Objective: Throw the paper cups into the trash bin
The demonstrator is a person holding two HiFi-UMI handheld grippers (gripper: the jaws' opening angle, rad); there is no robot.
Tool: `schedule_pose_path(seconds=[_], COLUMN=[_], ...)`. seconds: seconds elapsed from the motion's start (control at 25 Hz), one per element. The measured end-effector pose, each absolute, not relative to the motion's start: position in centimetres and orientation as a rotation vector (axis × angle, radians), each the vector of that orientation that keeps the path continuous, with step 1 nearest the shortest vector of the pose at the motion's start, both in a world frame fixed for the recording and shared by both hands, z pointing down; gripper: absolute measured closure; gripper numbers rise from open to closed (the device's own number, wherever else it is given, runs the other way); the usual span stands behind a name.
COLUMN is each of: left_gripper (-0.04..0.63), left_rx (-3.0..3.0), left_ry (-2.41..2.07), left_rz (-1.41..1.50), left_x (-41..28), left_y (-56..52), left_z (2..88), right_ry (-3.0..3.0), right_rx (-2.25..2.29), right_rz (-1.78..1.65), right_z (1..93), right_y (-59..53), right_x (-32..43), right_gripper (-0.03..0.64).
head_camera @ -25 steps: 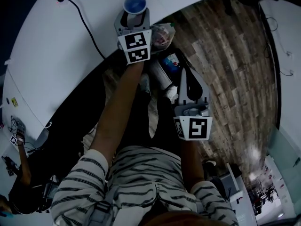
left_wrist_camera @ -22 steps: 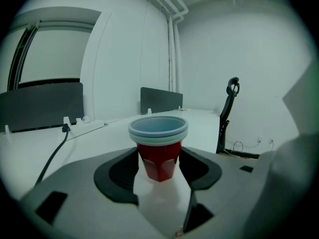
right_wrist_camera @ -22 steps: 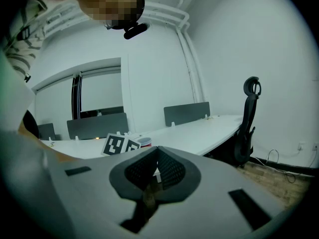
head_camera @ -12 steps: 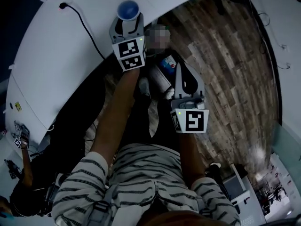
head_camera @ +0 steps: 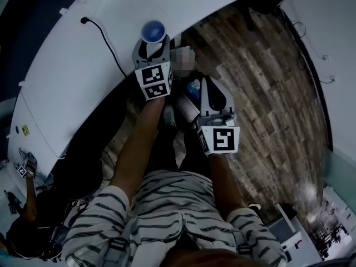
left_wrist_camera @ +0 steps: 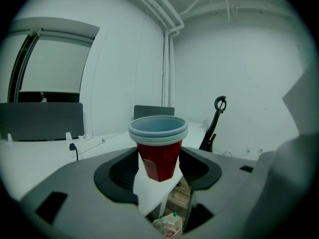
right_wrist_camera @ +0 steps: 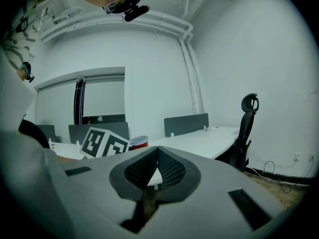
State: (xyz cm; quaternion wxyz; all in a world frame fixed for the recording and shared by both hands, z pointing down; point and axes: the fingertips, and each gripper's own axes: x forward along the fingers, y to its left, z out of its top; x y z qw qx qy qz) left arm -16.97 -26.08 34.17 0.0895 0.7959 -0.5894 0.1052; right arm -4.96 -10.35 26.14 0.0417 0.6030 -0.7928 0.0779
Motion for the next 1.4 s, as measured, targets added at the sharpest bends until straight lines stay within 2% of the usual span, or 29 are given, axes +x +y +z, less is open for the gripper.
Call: schedule_pose_path(seconds=[1.4], left_gripper=[0.324], left_rx=[2.689], left_ry=[-1.471], left_rz=[0.18], left_x=[-9.6], left_y=[-10.6], left_z=[19.0], right_ry=[-2.344], right_rx=[2.03], right_rz=[0.101], right_z=[16.7], right_y=[-3.6], right_x=[0.4], right_gripper=[0.609])
